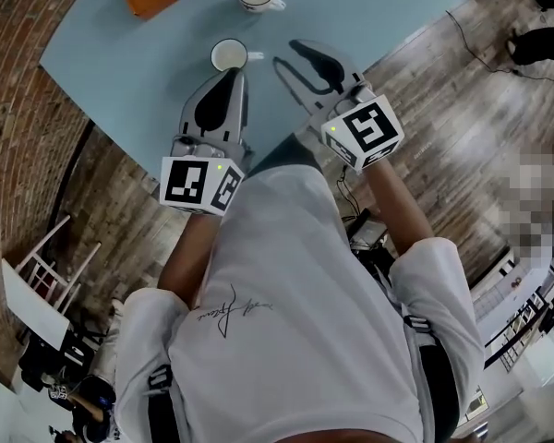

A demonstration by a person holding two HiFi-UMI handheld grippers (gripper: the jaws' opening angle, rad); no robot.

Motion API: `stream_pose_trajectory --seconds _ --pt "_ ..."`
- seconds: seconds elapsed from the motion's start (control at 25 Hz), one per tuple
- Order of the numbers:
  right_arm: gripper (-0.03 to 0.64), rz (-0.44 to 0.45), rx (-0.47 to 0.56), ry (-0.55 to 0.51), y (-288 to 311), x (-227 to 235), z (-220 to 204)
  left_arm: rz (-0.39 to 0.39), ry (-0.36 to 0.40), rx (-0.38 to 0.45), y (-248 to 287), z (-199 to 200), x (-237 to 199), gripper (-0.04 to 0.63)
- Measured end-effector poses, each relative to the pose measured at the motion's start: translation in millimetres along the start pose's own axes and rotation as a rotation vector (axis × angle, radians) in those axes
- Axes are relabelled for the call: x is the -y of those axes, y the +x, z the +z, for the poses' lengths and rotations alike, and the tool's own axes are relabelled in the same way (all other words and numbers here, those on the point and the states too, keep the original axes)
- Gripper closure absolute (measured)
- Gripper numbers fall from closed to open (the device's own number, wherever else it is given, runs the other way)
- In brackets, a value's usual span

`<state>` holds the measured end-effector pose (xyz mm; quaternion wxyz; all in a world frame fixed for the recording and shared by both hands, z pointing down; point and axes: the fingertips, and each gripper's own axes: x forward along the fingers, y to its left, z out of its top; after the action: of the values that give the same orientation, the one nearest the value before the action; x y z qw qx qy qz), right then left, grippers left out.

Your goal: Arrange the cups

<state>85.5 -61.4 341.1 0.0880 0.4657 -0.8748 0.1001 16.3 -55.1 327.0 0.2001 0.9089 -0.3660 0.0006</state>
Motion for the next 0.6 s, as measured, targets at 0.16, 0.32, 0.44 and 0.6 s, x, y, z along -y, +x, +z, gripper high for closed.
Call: stream_pose_trajectory --seconds 0.16,0.32,0.44,0.6 --pt "0.504 0.011 -0.003 -0.021 11.8 18.2 -10.8 0.010 -0.002 -0.008 8.0 -3.0 -2.5 0.586" --pt "0.497 0.000 -0.014 -0.034 25.1 40.2 -25.8 0.028 -0.005 -0.021 12.9 -5.9 -8.4 0.586" --pt "0.494 -0.008 -0.025 -0.044 32.5 55.7 -36.6 0.040 -0.009 -0.031 15.2 -8.4 -11.6 0.586" --pt "0.494 -0.016 -0.051 -0.076 44.1 74.8 -52.8 0.049 -0.013 -0.045 18.1 -12.8 -14.5 0.586"
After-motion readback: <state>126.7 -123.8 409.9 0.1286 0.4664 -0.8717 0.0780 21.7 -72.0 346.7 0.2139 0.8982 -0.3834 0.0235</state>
